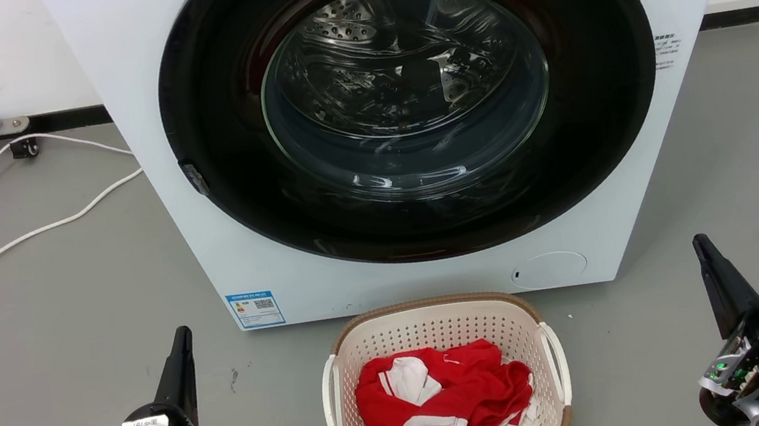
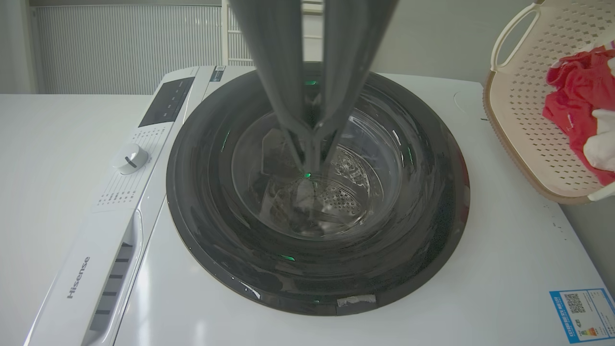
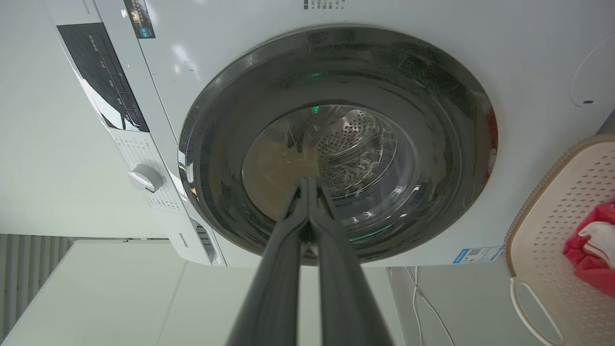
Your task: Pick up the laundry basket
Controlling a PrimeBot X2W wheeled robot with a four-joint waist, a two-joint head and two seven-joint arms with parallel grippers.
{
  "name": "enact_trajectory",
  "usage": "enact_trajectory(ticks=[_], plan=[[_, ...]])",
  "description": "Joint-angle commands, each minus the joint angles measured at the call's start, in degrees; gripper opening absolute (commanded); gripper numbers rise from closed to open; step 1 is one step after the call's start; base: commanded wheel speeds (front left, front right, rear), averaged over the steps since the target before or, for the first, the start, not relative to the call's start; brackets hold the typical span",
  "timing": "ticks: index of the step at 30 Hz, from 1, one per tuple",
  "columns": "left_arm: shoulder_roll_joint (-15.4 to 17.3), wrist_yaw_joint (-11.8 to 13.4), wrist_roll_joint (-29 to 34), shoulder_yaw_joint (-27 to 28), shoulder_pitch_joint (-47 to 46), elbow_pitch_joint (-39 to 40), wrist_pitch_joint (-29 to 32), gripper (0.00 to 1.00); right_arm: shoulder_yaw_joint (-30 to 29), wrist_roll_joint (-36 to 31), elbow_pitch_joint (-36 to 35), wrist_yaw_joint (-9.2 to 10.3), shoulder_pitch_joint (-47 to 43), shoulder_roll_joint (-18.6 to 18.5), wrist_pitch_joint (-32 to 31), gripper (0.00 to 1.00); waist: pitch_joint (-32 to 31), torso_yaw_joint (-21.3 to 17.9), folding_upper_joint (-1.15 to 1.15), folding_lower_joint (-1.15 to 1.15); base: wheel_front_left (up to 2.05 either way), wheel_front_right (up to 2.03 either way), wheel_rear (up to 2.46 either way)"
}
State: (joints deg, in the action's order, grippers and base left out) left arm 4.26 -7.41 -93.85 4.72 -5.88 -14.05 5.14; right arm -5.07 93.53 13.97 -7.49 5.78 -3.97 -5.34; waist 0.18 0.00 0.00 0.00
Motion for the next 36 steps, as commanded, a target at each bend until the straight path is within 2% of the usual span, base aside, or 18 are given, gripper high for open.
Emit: enact_trajectory(ticks=[1, 36], plan=[[-0.25, -0.14, 0.44, 0.23, -0.44, -0.06, 0.12, 0.0, -0.15, -0.23, 0.08, 0.0, 0.63, 0.05, -0.19, 0.0, 0.0, 0.0, 0.0, 0.0, 0.0, 0.0, 0.0], [-0.57, -0.14, 0.95, 0.79, -0.52, -0.09, 0.7, 0.0, -0.69, -0.74, 0.12, 0.0, 0.67, 0.47, -0.59, 0.0, 0.0, 0.0, 0.0, 0.0, 0.0, 0.0, 0.0]])
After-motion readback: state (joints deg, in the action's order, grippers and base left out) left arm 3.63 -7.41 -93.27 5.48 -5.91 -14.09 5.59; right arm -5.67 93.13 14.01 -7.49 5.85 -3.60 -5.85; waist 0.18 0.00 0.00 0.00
